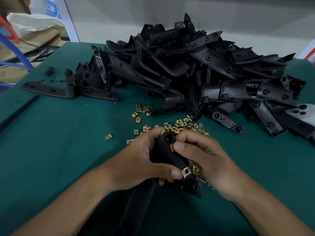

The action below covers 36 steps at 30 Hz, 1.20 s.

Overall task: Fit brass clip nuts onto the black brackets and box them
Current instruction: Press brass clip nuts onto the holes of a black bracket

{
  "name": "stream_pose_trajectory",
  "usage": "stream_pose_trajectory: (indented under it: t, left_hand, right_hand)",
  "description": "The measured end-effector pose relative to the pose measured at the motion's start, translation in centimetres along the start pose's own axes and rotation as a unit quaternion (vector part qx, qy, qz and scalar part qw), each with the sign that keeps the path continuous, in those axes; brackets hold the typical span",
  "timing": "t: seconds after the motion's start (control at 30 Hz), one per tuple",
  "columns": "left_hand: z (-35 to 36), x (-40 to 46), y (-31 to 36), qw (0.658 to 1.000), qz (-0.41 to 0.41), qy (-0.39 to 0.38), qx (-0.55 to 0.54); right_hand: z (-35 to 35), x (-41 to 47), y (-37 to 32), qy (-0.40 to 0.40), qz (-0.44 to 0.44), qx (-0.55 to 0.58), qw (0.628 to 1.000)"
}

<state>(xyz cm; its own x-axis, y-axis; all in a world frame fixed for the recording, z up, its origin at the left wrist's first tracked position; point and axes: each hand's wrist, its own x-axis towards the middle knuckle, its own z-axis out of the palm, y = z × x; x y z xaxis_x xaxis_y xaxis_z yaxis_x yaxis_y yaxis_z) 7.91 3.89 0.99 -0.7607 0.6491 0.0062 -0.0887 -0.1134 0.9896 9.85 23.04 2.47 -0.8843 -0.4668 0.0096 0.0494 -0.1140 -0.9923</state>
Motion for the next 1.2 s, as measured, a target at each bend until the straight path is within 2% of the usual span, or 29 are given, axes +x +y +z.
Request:
stream_pose_trajectory:
  t: [0.17,0.3,0.47,0.67,0.73,0.93,1.1,1.2]
  left_hand:
    - [-0.1,-0.4,0.2,0.999,-0.014,0.002,-0.045]
    - [0.0,-0.4,-0.1,0.999,-0.024,-0.005,-0.044]
    - [0.0,-0.4,0.0,0.998,-0.034,-0.014,-0.046]
    - [-0.7,-0.7,1.0,0.985,-0.041,-0.129,-0.110]
    - [-0.6,-0.7,0.9,0.986,-0.029,-0.127,-0.103]
    - [-0.6,-0.8,0.8,0.992,-0.033,-0.109,-0.053]
    - [-0.6,-0.7,0.7,0.985,-0.024,-0.136,-0.100]
    - [-1.1,-0.7,0.7,0.973,-0.023,-0.169,-0.155]
  right_hand:
    - [-0.7,0.2,0.6,0.009,-0.026,-0.094,0.995]
    - [-1.3,0.3,0.4,-0.035,-0.037,-0.166,0.985]
    - [-1.7,0.3,0.2,-0.084,-0.040,-0.194,0.977]
    - [-1.3,-0.1,-0.4,-0.107,-0.028,-0.094,0.989]
    - [-1.1,-0.2,-0.4,-0.087,-0.016,-0.064,0.994]
    - [-0.7,-0.1,-0.4,-0.053,-0.012,-0.117,0.992]
    - [-1.0,0.0,-0.5,-0.074,-0.028,-0.123,0.989]
    - [-1.7,-0.2,-0.7,-0.069,-0.038,-0.071,0.994]
